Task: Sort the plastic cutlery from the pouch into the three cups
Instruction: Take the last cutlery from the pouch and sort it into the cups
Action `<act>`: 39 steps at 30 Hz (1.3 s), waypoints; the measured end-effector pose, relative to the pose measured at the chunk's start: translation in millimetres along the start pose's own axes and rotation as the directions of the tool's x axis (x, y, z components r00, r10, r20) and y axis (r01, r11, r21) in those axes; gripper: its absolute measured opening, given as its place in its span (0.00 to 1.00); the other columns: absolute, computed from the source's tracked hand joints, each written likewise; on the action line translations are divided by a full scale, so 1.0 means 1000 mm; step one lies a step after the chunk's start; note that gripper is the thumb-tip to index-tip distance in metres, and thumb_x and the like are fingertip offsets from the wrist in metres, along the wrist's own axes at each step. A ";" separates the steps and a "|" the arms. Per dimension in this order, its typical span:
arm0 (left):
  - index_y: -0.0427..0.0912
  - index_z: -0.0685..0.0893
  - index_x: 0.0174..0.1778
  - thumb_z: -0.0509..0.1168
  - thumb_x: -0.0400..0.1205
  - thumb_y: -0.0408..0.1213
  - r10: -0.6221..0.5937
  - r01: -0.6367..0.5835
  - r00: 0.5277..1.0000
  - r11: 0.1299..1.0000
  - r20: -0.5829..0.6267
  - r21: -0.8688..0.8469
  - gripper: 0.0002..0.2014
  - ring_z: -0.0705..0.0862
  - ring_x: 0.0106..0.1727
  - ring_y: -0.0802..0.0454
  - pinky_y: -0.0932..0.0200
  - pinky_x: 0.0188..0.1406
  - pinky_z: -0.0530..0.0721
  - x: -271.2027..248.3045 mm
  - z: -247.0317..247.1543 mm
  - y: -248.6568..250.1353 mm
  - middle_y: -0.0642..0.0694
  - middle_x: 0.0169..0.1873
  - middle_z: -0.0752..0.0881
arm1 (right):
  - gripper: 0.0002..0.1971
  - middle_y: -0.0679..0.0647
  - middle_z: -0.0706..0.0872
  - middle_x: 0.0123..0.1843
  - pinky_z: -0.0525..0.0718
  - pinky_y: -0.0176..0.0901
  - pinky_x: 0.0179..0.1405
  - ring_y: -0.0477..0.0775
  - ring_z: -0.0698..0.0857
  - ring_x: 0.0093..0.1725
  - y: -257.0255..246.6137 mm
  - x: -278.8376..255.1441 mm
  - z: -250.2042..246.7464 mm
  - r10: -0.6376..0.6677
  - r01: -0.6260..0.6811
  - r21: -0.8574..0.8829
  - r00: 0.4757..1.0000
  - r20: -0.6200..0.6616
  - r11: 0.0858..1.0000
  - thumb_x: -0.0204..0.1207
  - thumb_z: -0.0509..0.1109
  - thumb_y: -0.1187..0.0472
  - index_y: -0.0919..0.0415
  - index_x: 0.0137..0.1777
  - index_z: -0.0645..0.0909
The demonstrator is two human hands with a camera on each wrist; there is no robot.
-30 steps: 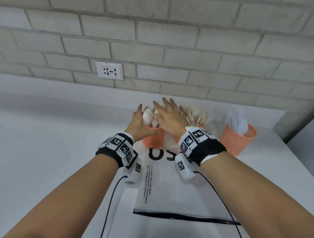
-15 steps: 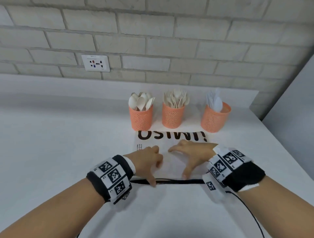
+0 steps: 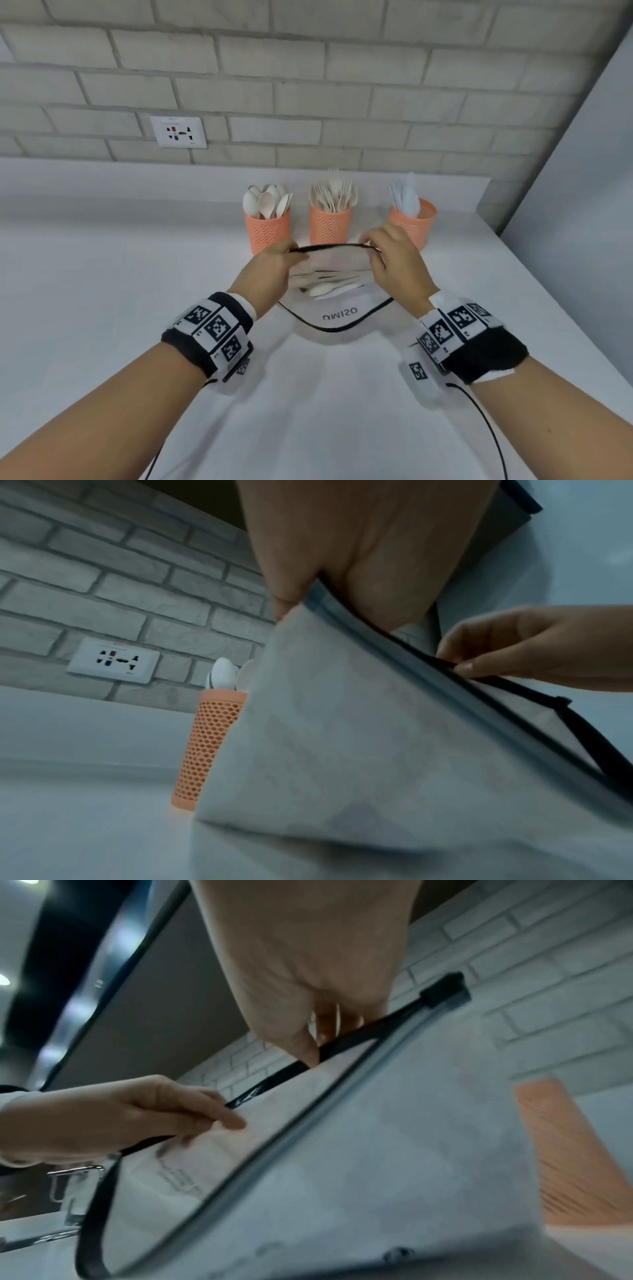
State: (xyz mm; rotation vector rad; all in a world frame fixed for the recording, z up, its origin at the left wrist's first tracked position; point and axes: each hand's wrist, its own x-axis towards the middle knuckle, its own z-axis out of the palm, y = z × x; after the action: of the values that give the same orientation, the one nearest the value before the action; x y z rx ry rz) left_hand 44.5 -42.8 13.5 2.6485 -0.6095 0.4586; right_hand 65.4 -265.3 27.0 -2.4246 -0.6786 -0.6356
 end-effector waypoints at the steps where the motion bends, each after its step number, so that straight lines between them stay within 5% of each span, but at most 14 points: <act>1: 0.35 0.82 0.64 0.59 0.74 0.15 0.003 -0.003 0.999 1.000 -0.035 -0.019 0.24 0.84 0.51 0.38 0.54 0.46 0.83 0.002 -0.003 0.002 0.38 0.58 0.82 | 0.08 0.58 0.81 0.45 0.74 0.39 0.47 0.53 0.77 0.46 -0.008 0.001 -0.003 -0.057 0.058 0.018 0.997 -0.049 0.998 0.73 0.63 0.73 0.68 0.49 0.82; 3: 0.37 0.76 0.71 0.58 0.73 0.16 -0.008 0.004 0.998 0.998 -0.069 -0.059 0.29 0.84 0.56 0.43 0.63 0.48 0.79 0.005 -0.010 0.005 0.41 0.65 0.77 | 0.08 0.57 0.81 0.46 0.77 0.39 0.47 0.51 0.78 0.45 -0.025 0.001 -0.005 -0.150 0.147 0.100 0.988 0.021 0.984 0.74 0.64 0.72 0.68 0.49 0.82; 5: 0.38 0.71 0.75 0.57 0.72 0.14 -0.021 0.017 0.998 0.997 -0.060 -0.077 0.33 0.83 0.60 0.46 0.72 0.48 0.72 0.003 -0.014 0.008 0.42 0.71 0.73 | 0.10 0.57 0.82 0.49 0.79 0.43 0.50 0.51 0.80 0.47 -0.033 0.001 0.004 -0.166 0.140 0.118 0.954 0.249 0.983 0.74 0.64 0.73 0.67 0.52 0.83; 8: 0.38 0.69 0.76 0.57 0.70 0.13 0.016 -0.020 0.999 0.997 -0.049 -0.076 0.36 0.81 0.61 0.44 0.70 0.50 0.74 -0.002 -0.013 0.010 0.42 0.71 0.73 | 0.25 0.61 0.75 0.69 0.71 0.46 0.70 0.58 0.75 0.69 -0.025 0.009 0.032 0.080 -0.002 -0.133 0.811 0.580 0.991 0.73 0.62 0.76 0.65 0.72 0.72; 11: 0.38 0.71 0.74 0.56 0.69 0.12 0.069 -0.073 0.996 0.993 -0.054 -0.092 0.36 0.80 0.62 0.45 0.71 0.53 0.74 -0.006 -0.010 0.011 0.42 0.68 0.75 | 0.40 0.60 0.57 0.82 0.60 0.52 0.79 0.60 0.58 0.82 -0.012 0.019 0.063 0.260 -0.013 -0.351 0.695 0.670 0.936 0.73 0.67 0.71 0.60 0.82 0.50; 15: 0.36 0.75 0.71 0.56 0.67 0.12 0.100 -0.104 0.994 0.989 -0.043 -0.109 0.34 0.83 0.58 0.43 0.61 0.51 0.81 -0.010 -0.006 0.013 0.40 0.67 0.77 | 0.57 0.58 0.54 0.83 0.58 0.53 0.79 0.60 0.57 0.82 -0.004 0.024 0.090 0.302 0.084 -0.491 0.696 0.652 0.867 0.63 0.79 0.62 0.58 0.82 0.40; 23: 0.38 0.72 0.74 0.55 0.69 0.13 0.030 -0.033 0.999 0.990 -0.020 -0.140 0.35 0.81 0.61 0.43 0.60 0.53 0.81 -0.014 -0.006 0.004 0.41 0.68 0.75 | 0.37 0.55 0.73 0.70 0.77 0.51 0.63 0.60 0.76 0.68 -0.004 0.033 0.082 0.356 0.076 -0.493 0.596 0.719 0.867 0.63 0.78 0.54 0.56 0.72 0.67; 28: 0.41 0.74 0.70 0.55 0.69 0.13 0.024 -0.024 1.000 0.985 -0.001 -0.172 0.34 0.79 0.61 0.48 0.70 0.50 0.75 -0.010 -0.006 0.003 0.45 0.67 0.74 | 0.19 0.55 0.85 0.50 0.82 0.47 0.45 0.57 0.84 0.48 -0.016 0.024 0.079 0.329 0.086 -0.479 0.622 0.711 0.873 0.65 0.74 0.59 0.58 0.56 0.78; 34: 0.42 0.69 0.72 0.53 0.76 0.18 -0.031 0.057 0.989 0.981 0.146 -0.183 0.28 0.78 0.63 0.47 0.64 0.54 0.74 0.001 -0.009 0.008 0.45 0.68 0.75 | 0.11 0.54 0.85 0.50 0.81 0.46 0.46 0.57 0.82 0.46 -0.035 0.009 0.068 0.324 -0.016 -0.411 0.643 0.694 0.912 0.70 0.73 0.57 0.58 0.49 0.76; 39: 0.47 0.74 0.68 0.51 0.82 0.27 -0.074 0.097 0.956 0.993 0.282 -0.068 0.20 0.82 0.52 0.42 0.50 0.52 0.80 0.015 -0.010 0.002 0.40 0.56 0.85 | 0.09 0.55 0.76 0.43 0.71 0.43 0.40 0.55 0.75 0.44 -0.066 0.003 0.037 0.163 0.146 -0.359 0.694 0.701 0.922 0.76 0.66 0.54 0.60 0.45 0.73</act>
State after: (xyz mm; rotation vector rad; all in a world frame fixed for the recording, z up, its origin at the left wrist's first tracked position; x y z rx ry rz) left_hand 54.3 -45.3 29.1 2.6691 -0.5788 0.0315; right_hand 39.8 -194.3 25.2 -3.0653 -0.9007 0.2922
